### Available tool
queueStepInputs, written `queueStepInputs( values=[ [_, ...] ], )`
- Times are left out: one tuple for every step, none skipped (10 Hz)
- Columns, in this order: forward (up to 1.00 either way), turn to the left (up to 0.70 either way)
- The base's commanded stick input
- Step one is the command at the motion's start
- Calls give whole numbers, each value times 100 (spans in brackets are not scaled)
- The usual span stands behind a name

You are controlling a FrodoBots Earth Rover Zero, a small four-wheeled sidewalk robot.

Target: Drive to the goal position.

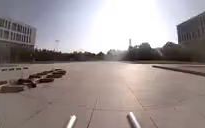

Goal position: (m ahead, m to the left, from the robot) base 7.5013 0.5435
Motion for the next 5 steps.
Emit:
queueStepInputs(
  values=[
    [70, 0],
    [70, 0],
    [70, 0],
    [70, 0],
    [70, 0]
  ],
)
